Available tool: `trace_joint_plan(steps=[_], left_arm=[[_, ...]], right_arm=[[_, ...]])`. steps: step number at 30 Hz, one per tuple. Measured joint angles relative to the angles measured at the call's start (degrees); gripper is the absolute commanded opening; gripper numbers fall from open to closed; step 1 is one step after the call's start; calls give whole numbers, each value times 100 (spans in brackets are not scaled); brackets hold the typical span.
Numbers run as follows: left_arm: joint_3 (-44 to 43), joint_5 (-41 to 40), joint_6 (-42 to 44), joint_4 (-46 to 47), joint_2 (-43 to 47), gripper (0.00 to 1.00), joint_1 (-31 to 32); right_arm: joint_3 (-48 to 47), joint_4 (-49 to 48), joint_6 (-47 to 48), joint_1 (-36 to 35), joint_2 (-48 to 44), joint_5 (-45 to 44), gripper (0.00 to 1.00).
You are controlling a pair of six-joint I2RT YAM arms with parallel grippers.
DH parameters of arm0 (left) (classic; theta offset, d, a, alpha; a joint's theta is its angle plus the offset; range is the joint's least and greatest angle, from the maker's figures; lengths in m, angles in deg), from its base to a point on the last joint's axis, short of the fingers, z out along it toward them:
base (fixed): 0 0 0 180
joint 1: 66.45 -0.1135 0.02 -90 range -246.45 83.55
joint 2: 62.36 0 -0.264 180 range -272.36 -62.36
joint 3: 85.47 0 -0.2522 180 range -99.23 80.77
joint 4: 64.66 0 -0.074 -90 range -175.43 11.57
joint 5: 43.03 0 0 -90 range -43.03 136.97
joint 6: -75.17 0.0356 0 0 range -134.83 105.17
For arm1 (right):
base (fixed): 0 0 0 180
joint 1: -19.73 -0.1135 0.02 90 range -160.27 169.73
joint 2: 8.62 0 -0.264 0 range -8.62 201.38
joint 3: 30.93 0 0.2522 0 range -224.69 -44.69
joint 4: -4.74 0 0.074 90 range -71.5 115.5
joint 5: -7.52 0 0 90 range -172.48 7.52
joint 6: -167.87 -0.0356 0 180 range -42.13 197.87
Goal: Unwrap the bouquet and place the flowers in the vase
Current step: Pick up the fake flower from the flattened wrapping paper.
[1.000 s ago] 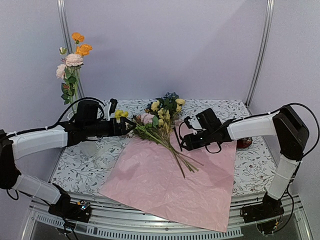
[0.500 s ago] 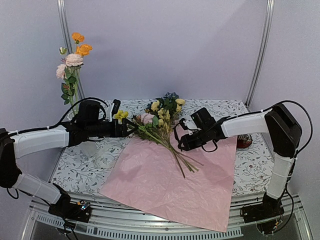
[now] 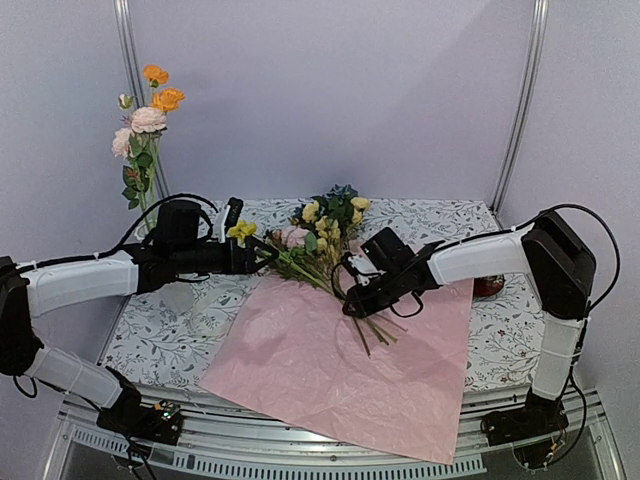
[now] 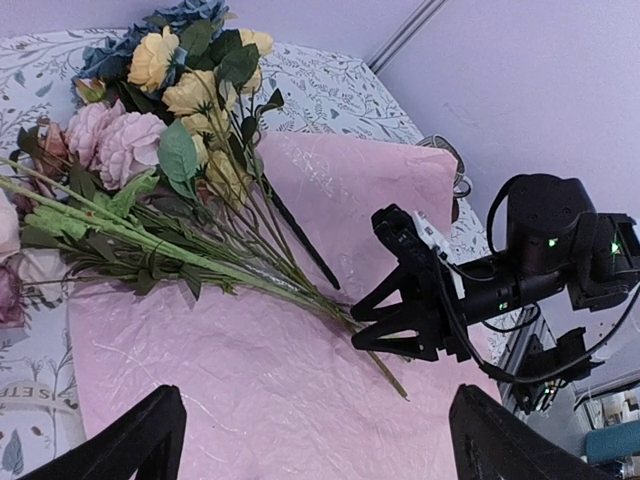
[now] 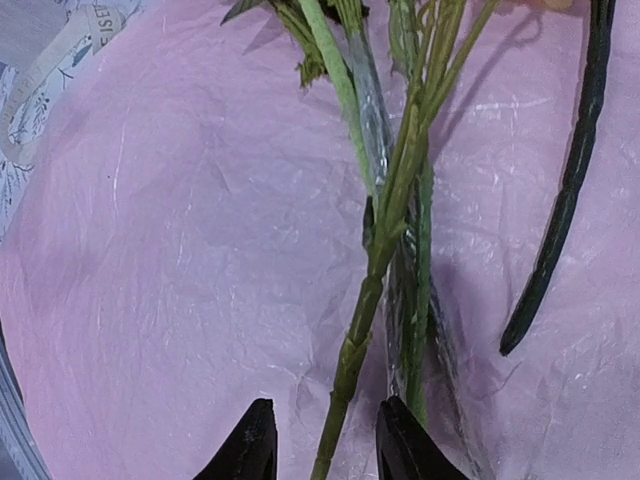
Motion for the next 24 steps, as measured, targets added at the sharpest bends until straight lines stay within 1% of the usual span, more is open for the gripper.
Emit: trace_joint_plan(steps=[5, 8, 11, 16, 18, 21, 24], left_arm=[[0, -2, 9, 17, 0, 94, 9], [0, -2, 9, 26, 0, 94, 9], [0, -4, 11, 28, 0, 94, 13], [0, -7, 9, 28, 0, 94, 20], [0, -9, 9, 28, 0, 94, 20], [0, -13, 9, 28, 0, 94, 22], [0, -20, 7, 28, 0, 94, 24]], right_arm=[[365, 13, -264, -116, -70, -4, 33], [422, 11, -369, -140, -74, -4, 31], [426, 9, -444, -149, -74, -4, 26], [426, 4, -505, -149, -74, -7, 21], [426, 4, -511, -149, -74, -9, 14], [426, -22, -520, -149, -74, -17, 10], [426, -52, -542, -149, -74, -17, 5]])
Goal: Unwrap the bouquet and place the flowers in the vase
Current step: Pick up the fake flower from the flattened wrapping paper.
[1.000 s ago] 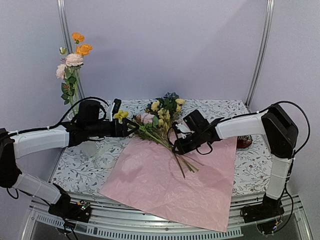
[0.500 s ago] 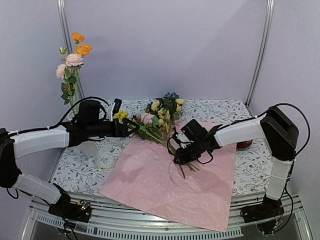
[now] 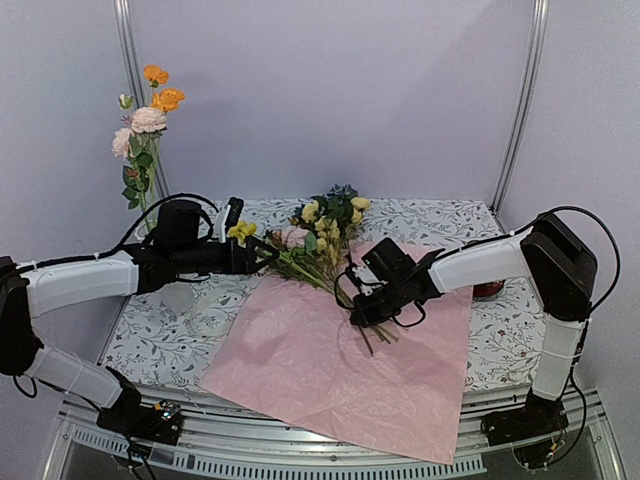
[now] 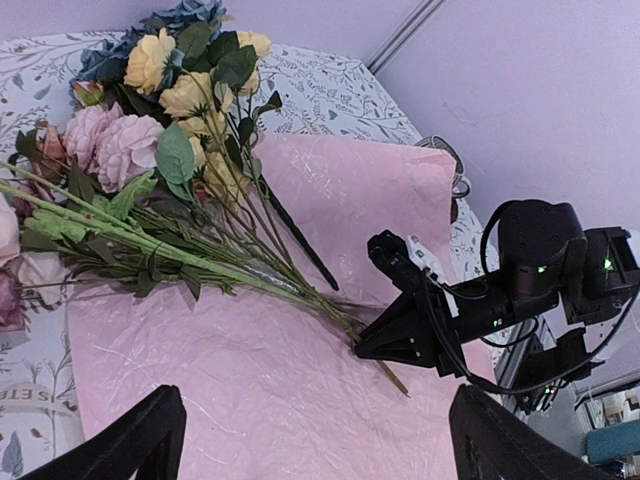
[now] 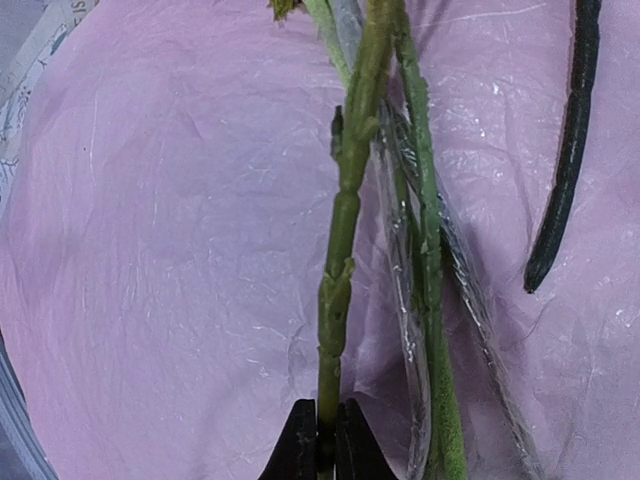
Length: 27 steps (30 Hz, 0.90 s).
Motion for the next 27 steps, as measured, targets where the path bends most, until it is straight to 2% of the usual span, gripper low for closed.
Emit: trace_joint_plan(steps=[7, 16, 21, 27], left_arm=[[0, -35, 0, -2, 26, 94, 0], [0, -48, -129, -7, 177, 94, 39], [2, -46, -223, 11, 334, 98, 168], [7, -92, -262, 236, 603, 98, 457]], right_arm=[[0, -31, -74, 0, -166, -42, 3], [181, -426, -136, 0, -957, -232, 3], [415, -898, -87, 0, -1508, -289, 3], [953, -1652, 63, 0, -2334, -286, 3]])
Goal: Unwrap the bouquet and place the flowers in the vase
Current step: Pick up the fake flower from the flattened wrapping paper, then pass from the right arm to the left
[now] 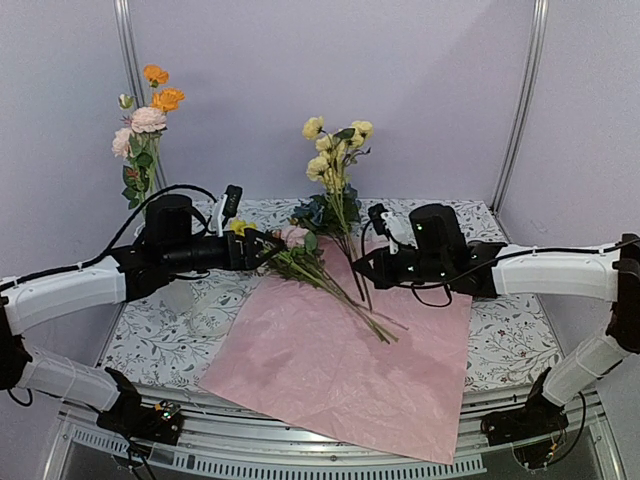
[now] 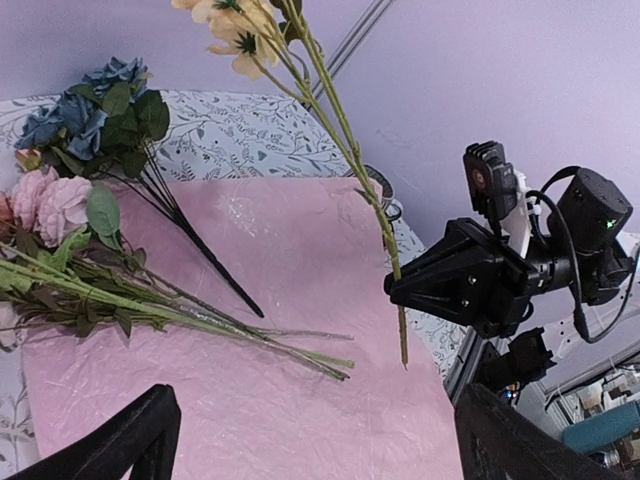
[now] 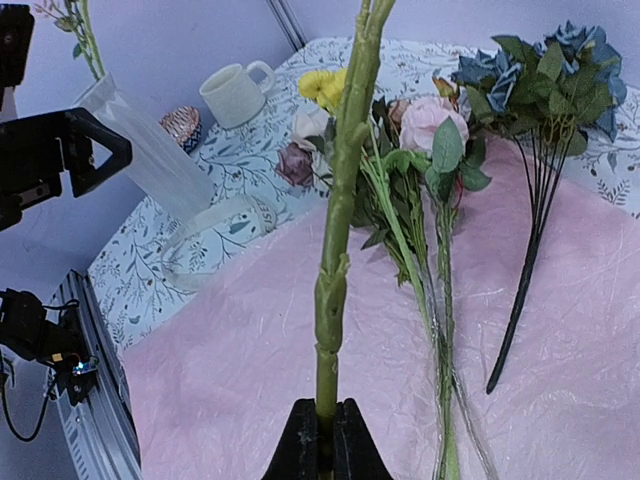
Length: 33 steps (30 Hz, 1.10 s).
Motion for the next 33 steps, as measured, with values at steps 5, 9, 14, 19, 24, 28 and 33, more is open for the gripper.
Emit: trace_joint_plan(steps=[5, 9, 14, 19, 24, 28, 33], left_arm=[[66, -48, 0, 365, 205, 98, 223], [127, -101, 2, 669, 275, 98, 446], [127, -243, 17, 1143, 275, 98, 833], [125, -452, 160, 1565, 275, 98, 1189], [98, -579, 302, 1864, 258, 98, 1298], [-103, -599, 389, 2098, 85, 98, 1335], [-385, -555, 433, 2347, -249, 98, 1392]], right_arm=[[511, -651, 85, 0, -610, 66, 3], [885, -1119, 142, 0, -949, 205, 3], [1178, -1683, 144, 0, -1198, 376, 3], [1314, -2157, 109, 0, -1228, 474, 3], [1325, -2457, 127, 0, -1228, 538, 3], [1338, -2608, 168, 0, -1231, 546, 3], [1464, -2857, 249, 0, -1231, 640, 3]])
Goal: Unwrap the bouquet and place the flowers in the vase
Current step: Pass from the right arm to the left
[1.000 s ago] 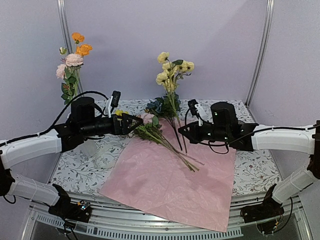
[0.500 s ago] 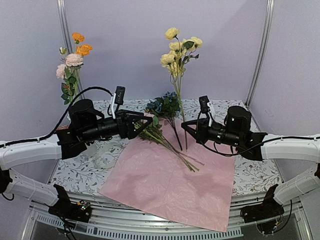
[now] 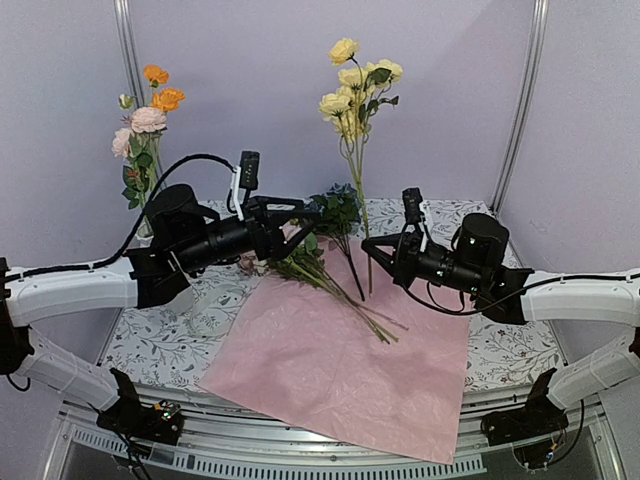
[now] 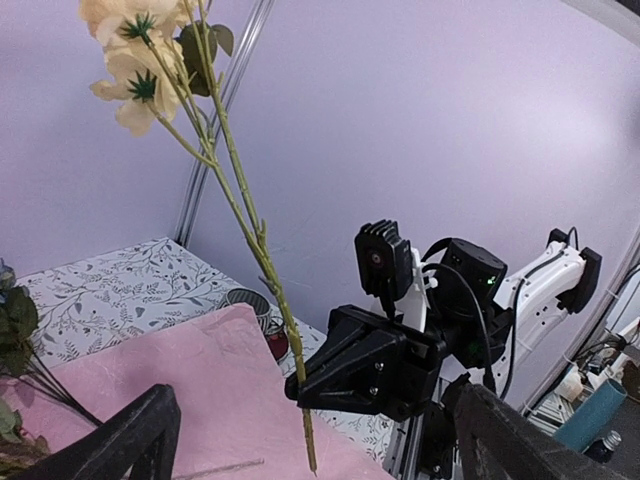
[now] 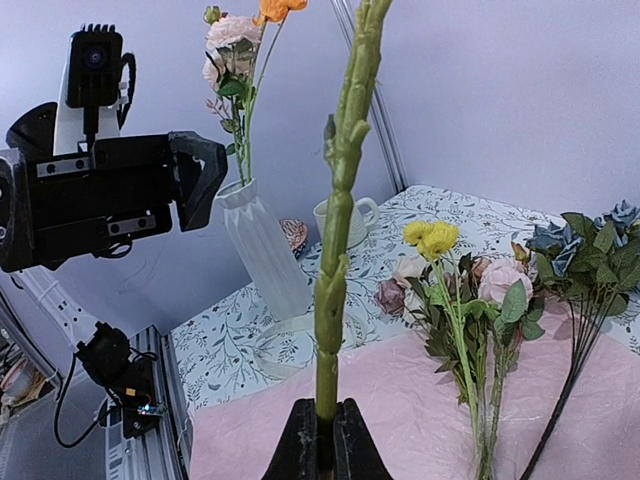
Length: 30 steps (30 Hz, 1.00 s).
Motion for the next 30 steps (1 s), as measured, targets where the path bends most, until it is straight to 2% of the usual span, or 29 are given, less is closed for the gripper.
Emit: trace_joint_plan(steps=[16, 22, 30], left_arm=[[-437, 275, 61, 680, -831, 98, 96], [-490, 385, -4, 765, -944, 88, 101], [-542, 372, -195, 855, -949, 61, 105]], right_arm=[[9, -625, 24, -245, 140, 332, 3], [-37, -654, 92, -428, 345, 391, 3], [-197, -656, 326, -708, 494, 435, 3]])
